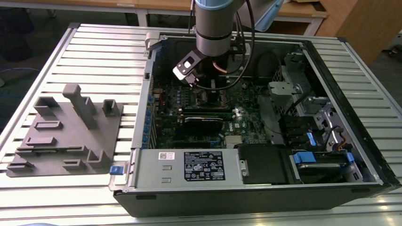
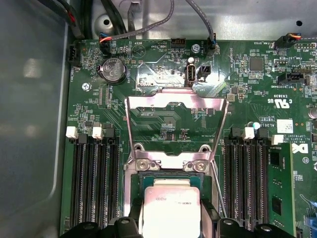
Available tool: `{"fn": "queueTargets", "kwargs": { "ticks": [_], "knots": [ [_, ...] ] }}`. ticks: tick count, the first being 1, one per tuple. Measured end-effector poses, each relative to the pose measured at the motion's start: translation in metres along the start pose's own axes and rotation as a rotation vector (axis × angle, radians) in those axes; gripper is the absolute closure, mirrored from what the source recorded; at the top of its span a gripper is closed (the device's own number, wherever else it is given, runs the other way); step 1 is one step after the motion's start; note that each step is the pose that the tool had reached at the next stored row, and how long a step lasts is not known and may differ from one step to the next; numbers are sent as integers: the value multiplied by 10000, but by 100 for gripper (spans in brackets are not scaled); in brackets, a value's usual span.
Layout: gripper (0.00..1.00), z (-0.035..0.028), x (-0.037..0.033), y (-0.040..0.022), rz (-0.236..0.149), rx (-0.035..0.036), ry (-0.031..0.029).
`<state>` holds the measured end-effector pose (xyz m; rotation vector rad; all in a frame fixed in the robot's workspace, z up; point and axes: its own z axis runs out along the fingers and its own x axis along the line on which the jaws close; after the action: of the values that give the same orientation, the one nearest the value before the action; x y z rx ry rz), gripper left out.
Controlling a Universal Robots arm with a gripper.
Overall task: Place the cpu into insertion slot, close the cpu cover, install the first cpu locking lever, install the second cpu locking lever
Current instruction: 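Place the cpu into insertion slot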
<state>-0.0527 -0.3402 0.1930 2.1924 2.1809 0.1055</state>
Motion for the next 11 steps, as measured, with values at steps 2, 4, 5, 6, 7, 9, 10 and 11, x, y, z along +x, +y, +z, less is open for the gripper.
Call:
{"fn": "queueTargets", "kwargs": {
  "ticks": [2, 4, 5, 6, 7, 9, 10, 11],
  "knots": [
    [46, 1, 0, 0, 0, -1, 2],
    [46, 2, 0, 0, 0, -1, 2],
    [46, 9, 1, -1, 1, -2, 4],
    [46, 11, 0, -2, 1, 0, 1],
    [46, 11, 0, -2, 0, 0, 0],
    [46, 12, 0, -2, 0, 1, -1],
    [46, 13, 0, -1, 0, -1, 1],
    [46, 13, 0, -2, 0, -1, 2]
  ]
}}
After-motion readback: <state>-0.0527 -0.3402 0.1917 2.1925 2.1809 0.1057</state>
